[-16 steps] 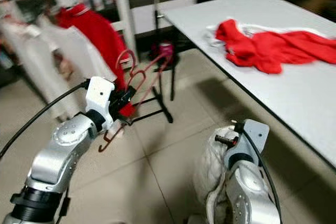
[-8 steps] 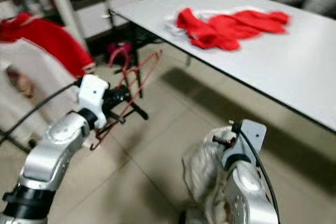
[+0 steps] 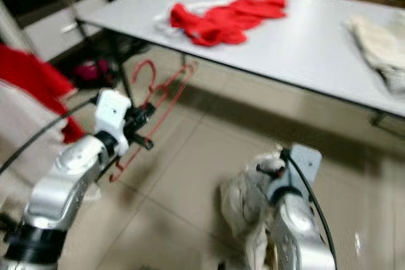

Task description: Hang hanger

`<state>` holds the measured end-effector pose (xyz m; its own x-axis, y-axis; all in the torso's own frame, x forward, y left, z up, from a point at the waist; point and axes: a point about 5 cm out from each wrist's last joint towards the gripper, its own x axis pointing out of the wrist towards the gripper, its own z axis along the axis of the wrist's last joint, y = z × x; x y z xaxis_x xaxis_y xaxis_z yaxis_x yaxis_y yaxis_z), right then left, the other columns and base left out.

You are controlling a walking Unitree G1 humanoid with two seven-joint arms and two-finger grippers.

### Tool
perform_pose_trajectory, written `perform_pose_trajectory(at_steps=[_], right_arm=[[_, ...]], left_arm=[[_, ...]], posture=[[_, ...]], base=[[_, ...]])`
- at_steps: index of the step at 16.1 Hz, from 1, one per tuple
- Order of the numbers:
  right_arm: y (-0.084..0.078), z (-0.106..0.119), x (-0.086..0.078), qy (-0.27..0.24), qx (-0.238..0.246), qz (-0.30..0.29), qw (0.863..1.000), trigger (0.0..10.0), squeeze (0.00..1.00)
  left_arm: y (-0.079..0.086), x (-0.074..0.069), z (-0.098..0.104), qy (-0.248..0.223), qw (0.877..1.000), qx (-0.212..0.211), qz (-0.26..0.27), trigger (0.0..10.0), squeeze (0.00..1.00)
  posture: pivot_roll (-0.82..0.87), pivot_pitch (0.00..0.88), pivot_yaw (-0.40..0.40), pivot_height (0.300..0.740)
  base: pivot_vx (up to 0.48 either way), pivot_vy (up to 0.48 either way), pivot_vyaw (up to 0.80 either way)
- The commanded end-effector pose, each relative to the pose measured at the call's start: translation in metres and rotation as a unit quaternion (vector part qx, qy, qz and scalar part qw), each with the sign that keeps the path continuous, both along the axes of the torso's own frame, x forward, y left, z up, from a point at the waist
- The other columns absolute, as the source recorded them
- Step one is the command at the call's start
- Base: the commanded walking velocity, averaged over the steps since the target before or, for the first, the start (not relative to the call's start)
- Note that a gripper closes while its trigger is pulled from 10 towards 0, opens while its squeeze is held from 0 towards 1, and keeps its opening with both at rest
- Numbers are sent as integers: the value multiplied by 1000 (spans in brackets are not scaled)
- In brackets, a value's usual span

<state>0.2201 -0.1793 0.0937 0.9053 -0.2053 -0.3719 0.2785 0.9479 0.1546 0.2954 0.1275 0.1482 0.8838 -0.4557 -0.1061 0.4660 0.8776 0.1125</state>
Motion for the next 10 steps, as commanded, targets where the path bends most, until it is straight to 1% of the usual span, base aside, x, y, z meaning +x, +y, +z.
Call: perform_pose_trajectory(at_steps=[1, 10], right_arm=[[2, 9, 0, -24, 6, -5, 1000, 10000, 0], [1, 10, 2, -25, 6, -4, 1000, 10000, 0]], left_arm=[[-5, -1, 2, -1, 1000, -2, -10, 10000, 0], [-7, 0, 3, -2, 1000, -5, -13, 10000, 0]], posture=[[-16, 57, 61, 740], [-17, 54, 62, 740]], base=[[0, 345, -800], [0, 347, -800]])
